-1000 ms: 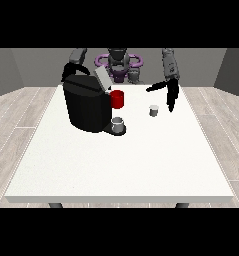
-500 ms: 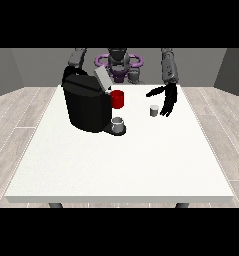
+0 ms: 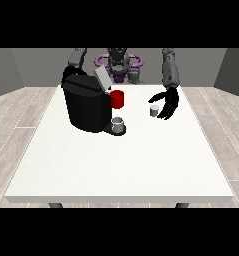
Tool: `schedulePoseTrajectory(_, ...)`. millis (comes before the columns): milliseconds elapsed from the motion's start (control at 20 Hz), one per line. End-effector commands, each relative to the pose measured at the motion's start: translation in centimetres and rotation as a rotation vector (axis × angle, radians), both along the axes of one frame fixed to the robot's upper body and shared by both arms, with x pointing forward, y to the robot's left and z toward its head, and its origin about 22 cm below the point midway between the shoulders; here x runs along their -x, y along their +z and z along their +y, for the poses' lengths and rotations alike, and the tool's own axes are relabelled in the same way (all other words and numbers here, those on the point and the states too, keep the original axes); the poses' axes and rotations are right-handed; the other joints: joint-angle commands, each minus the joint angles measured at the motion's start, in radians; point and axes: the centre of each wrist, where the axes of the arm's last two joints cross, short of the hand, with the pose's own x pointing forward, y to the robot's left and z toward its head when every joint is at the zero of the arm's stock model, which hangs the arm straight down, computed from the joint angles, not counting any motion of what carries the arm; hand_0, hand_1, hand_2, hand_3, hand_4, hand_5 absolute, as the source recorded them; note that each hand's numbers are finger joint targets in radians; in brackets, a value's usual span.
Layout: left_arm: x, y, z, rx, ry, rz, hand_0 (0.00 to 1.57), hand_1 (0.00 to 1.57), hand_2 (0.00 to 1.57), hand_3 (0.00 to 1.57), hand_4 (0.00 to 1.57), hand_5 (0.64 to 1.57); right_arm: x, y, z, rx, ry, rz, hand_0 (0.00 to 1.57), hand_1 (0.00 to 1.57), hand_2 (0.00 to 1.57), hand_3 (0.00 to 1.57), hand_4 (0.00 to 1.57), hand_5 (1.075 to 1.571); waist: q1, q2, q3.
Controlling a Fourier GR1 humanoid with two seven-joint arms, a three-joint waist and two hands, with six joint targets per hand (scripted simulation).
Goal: Insert the coffee pod into the coffee machine and close the lid
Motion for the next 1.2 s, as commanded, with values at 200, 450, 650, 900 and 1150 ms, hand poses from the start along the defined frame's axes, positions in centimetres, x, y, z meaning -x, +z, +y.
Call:
schedulePoseTrajectory(200,-1.2,0.0,-1.6,-0.102,0.024,-0.073,0.72,0.72,0.85,0.62,0.15,1.571,0.4,-0.6,1.1,0.009,0.02,-0.01,0.0,0.0,0.0,0.0,0.49,1.571,-0.022,0.009,0.0001)
schedulePoseTrajectory(450,-1.1,-0.8,-2.1,-0.158,0.051,-0.106,0.82,0.82,0.97,0.74,0.39,1.571,-0.2,0.7,-0.5,-0.022,0.012,-0.009,0.0,0.0,0.0,0.0,0.49,1.571,-0.03,0.007,0.0001)
schedulePoseTrajectory(650,-1.0,-0.5,-1.1,-0.24,0.011,-0.152,0.99,0.99,1.09,0.87,0.29,1.571,-0.4,0.2,-0.5,-0.035,0.004,-0.046,0.0,0.0,0.0,0.0,0.52,1.571,-0.013,0.033,0.0003)
schedulePoseTrajectory(900,-0.3,-1.1,1.0,-0.274,0.014,-0.107,1.11,1.11,1.17,0.97,0.28,1.571,1.1,-0.6,-0.5,-0.02,0.028,-0.02,0.0,0.0,0.0,0.0,0.41,1.571,-0.036,0.031,0.0001)
schedulePoseTrajectory(1150,-2.4,0.6,-3.0,-0.24,-0.115,-0.16,1.42,1.42,1.46,1.42,0.56,1.571,-0.6,-0.4,-1.5,-0.051,-0.04,0.008,0.0,0.0,0.0,0.0,0.43,1.571,0.004,-0.01,0.0005)
